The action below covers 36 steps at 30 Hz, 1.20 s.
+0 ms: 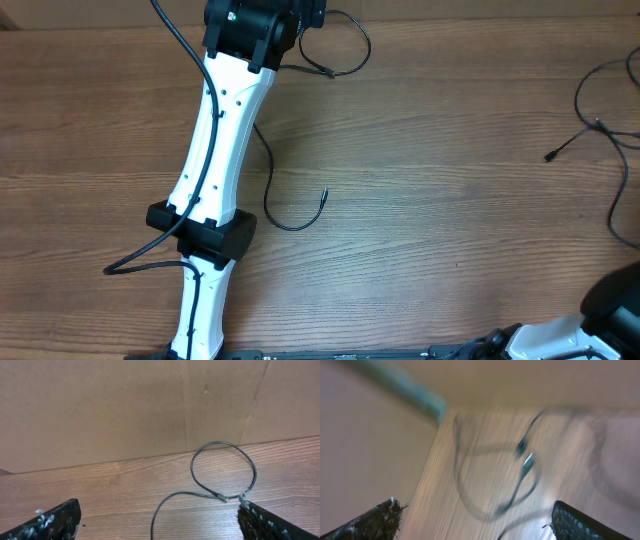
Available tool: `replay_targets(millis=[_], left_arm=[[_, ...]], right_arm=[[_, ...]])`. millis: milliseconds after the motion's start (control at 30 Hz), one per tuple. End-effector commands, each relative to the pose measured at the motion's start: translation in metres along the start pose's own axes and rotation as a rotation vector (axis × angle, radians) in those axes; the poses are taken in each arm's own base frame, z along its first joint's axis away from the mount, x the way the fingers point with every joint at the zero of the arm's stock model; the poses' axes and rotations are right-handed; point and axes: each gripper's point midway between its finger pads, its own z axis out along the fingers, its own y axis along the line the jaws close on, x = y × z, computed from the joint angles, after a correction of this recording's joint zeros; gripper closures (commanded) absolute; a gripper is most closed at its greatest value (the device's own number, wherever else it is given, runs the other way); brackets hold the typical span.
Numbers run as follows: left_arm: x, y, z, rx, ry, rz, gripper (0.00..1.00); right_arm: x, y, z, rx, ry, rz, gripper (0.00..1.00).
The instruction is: Untangle cables
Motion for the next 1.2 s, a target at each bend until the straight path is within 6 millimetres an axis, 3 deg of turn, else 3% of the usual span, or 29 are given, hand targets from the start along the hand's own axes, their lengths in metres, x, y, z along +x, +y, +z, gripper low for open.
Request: replay_targets(millis=[0, 100, 200, 300, 467, 633, 767, 867, 1033, 1167], left_arm=[[-0.010, 0.002, -0.014, 0.016, -0.031, -0.025, 0.00], [-0.010, 0.003, -0.013, 0.013, -0.031, -0.023, 0.00], [-0.010, 0.009, -0.012, -0.010, -0.031, -0.027, 0.00], [-0.010, 0.018, -0.010, -0.022, -0.028, -0.040, 0.00], [-0.005, 0.043, -0.003, -0.063, -0.005, -0.103, 0.00], [0.004, 0.082, -0.002, -0.119, 0.039, -0.140, 0.00], [0.012, 0.112, -0.011, -0.163, 0.075, -0.167, 0.00], [0.017, 0.132, -0.018, -0.192, 0.092, -0.182, 0.00], [0.030, 0.161, -0.026, -0.237, 0.140, -0.201, 0.00], [0.041, 0.168, -0.024, -0.202, 0.185, -0.219, 0.00]], right_arm=[[0.077, 0.063, 0.002, -0.154, 0.196, -0.082, 0.05], [0.153, 0.117, -0.011, -0.294, 0.341, -0.247, 0.05], [0.228, 0.173, -0.031, -0.463, 0.384, -0.526, 0.05], [0.308, 0.209, -0.052, -0.609, 0.419, -0.767, 0.05], [0.434, 0.225, -0.084, -0.760, 0.611, -0.896, 0.07], [0.549, 0.216, -0.138, -0.923, 0.816, -1.012, 0.08], [0.614, 0.205, -0.182, -1.040, 0.853, -1.156, 0.07], [0.647, 0.196, -0.202, -1.057, 0.848, -1.214, 0.07], [0.678, 0.183, -0.231, -1.092, 0.861, -1.269, 0.07], [0.707, 0.163, -0.230, -1.075, 0.892, -1.312, 0.07]])
